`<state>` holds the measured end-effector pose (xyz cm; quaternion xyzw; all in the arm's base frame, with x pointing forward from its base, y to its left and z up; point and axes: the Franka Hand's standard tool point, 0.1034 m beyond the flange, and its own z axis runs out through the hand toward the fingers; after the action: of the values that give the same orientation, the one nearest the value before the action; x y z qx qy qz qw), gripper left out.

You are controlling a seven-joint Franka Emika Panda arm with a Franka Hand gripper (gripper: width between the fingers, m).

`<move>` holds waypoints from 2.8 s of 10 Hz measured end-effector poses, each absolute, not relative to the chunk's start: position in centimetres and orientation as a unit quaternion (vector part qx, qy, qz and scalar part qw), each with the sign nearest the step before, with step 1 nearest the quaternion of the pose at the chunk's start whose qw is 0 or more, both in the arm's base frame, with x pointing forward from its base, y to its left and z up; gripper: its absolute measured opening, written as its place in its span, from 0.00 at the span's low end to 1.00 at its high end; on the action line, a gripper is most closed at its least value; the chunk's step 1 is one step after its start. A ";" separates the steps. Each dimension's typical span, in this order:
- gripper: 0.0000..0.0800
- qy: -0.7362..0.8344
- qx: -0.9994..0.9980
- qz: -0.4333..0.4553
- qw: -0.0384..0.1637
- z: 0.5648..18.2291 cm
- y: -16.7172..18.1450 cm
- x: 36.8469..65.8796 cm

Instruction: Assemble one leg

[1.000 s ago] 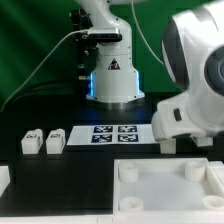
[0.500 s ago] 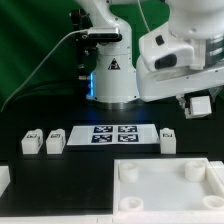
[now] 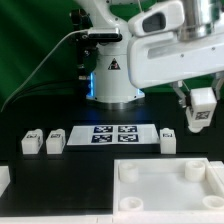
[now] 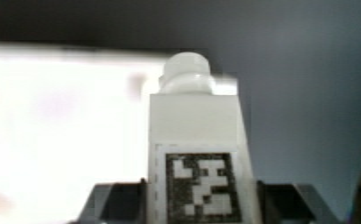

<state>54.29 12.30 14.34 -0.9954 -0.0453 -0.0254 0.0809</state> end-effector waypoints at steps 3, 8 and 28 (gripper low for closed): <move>0.37 -0.035 -0.983 -0.165 0.080 14.4 12.4 55.8; 0.37 -0.035 -0.959 -0.272 0.077 15.0 12.0 57.7; 0.37 -0.077 -0.951 -0.296 0.036 8.8 11.4 61.3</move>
Offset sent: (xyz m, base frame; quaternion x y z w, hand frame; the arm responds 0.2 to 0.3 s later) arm 0.0000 0.0000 0.0000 0.0000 0.1790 0.0000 0.9838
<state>61.29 11.44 8.82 -0.9513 -0.0767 -0.2963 0.0359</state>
